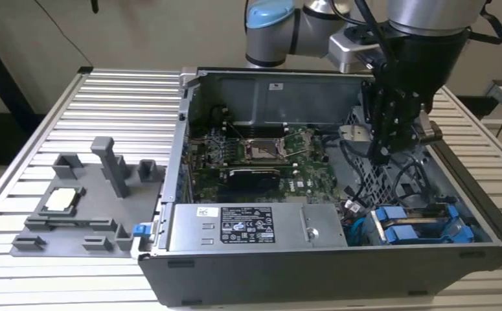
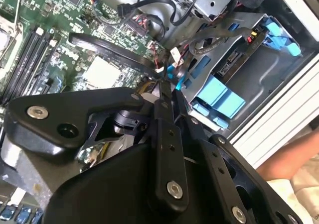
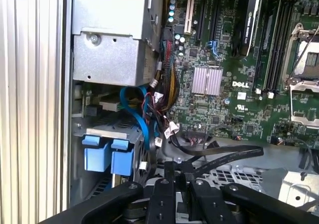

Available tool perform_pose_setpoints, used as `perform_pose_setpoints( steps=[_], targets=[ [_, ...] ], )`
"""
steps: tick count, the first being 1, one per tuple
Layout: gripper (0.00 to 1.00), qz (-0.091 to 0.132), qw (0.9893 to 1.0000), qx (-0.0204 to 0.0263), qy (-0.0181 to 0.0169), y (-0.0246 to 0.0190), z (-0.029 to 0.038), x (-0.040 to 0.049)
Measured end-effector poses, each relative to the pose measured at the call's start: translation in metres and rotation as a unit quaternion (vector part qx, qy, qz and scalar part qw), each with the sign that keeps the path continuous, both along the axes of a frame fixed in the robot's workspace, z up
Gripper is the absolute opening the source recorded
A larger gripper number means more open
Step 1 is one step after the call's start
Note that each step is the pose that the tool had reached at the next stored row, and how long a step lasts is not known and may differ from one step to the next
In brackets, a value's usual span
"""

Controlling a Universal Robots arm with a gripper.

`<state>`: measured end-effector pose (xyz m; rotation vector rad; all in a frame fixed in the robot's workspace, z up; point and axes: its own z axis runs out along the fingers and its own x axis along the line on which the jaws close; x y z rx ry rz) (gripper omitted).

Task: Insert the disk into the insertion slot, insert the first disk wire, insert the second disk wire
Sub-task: 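Insert the first disk wire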

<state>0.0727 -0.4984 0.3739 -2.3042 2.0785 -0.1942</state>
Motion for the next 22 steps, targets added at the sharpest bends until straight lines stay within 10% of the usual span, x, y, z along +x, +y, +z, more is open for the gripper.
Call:
perform_pose_setpoints(
  steps=[4,19,22],
  targets=[
    [0.16,0.0,1.0,0.0004,-0.0005,-0.0031,-0.0002,0.0009],
    [0.16,0.0,1.0,0.0033,0.0064,-0.0422,-0.0034,0.0277],
    [0.16,0.0,1.0,0.0034,0.0068,-0.0438,-0.0035,0.0285]
  ],
)
